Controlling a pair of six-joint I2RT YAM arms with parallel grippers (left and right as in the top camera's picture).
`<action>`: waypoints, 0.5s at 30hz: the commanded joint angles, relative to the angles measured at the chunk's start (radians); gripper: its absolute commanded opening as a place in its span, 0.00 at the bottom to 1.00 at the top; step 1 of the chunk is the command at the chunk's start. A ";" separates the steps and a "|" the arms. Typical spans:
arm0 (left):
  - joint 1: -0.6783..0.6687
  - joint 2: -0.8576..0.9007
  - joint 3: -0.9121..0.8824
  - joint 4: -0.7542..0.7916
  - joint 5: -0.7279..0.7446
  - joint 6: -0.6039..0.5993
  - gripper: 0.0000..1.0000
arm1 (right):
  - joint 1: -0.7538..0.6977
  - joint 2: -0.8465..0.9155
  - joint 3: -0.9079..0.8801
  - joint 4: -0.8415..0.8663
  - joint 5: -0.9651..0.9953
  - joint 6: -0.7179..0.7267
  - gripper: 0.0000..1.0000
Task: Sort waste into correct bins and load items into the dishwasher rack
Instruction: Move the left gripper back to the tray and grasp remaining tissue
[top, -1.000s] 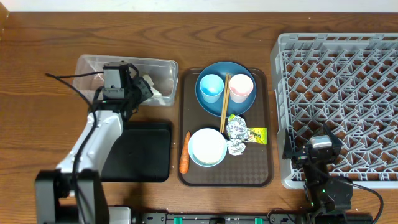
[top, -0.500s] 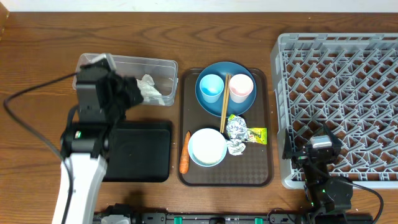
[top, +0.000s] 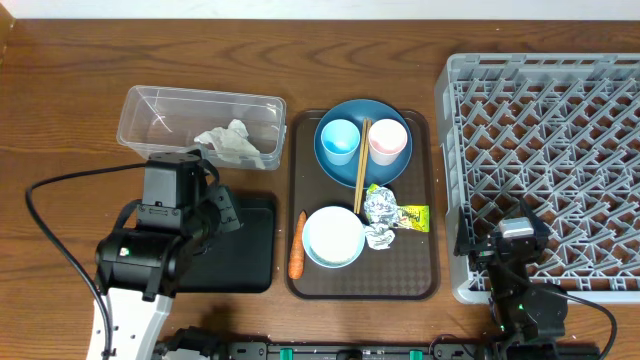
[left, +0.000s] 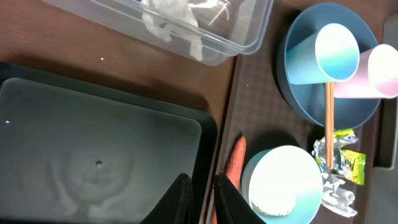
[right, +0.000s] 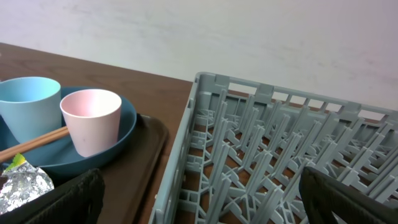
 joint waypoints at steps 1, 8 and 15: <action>-0.024 0.000 0.033 -0.003 -0.020 0.025 0.17 | -0.014 -0.002 -0.002 -0.003 0.000 -0.011 0.99; -0.085 0.125 0.258 -0.179 -0.020 0.033 0.17 | -0.014 -0.002 -0.002 -0.003 0.000 -0.011 0.99; -0.172 0.348 0.460 -0.351 -0.020 0.032 0.17 | -0.014 -0.002 -0.002 -0.003 0.000 -0.010 0.99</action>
